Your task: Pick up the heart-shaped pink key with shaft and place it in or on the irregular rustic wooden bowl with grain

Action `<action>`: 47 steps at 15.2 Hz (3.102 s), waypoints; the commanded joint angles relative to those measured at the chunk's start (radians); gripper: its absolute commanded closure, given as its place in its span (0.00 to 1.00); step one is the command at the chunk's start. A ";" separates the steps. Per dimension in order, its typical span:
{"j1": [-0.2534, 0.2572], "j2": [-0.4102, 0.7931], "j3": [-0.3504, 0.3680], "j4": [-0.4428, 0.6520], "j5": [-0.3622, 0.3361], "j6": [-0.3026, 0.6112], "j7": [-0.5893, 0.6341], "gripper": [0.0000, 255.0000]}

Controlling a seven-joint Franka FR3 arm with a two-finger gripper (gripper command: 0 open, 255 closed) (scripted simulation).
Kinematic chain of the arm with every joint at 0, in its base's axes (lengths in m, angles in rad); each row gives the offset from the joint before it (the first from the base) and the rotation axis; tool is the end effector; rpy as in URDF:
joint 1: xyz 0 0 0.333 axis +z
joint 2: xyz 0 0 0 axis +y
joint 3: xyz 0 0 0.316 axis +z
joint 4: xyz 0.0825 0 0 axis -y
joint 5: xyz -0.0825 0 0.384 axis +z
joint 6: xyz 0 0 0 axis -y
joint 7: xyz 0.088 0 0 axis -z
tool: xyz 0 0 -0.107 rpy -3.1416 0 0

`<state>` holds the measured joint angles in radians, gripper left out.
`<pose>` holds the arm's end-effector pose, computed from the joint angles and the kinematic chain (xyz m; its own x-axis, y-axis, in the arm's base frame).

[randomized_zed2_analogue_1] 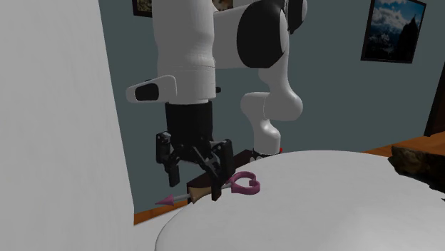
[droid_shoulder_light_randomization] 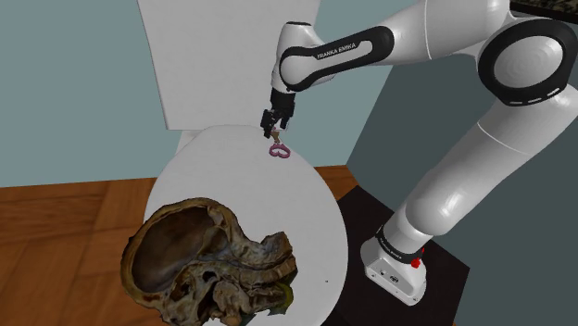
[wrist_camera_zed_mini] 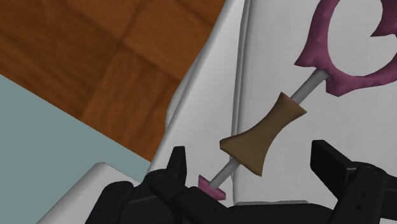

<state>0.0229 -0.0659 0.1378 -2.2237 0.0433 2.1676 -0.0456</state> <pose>0.5090 0.0847 0.4033 0.9835 0.1807 0.0102 0.1809 -0.9831 -0.0265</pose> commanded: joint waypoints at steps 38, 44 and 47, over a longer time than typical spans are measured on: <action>-0.003 -0.086 -0.007 0.290 0.004 -0.375 0.002 1.00; -0.004 -0.083 -0.008 0.361 0.003 -0.443 0.004 1.00; 0.024 -0.137 0.027 0.307 0.017 -0.440 0.063 1.00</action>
<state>0.0375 -0.1910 0.1523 -1.9021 0.0560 1.7236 -0.0034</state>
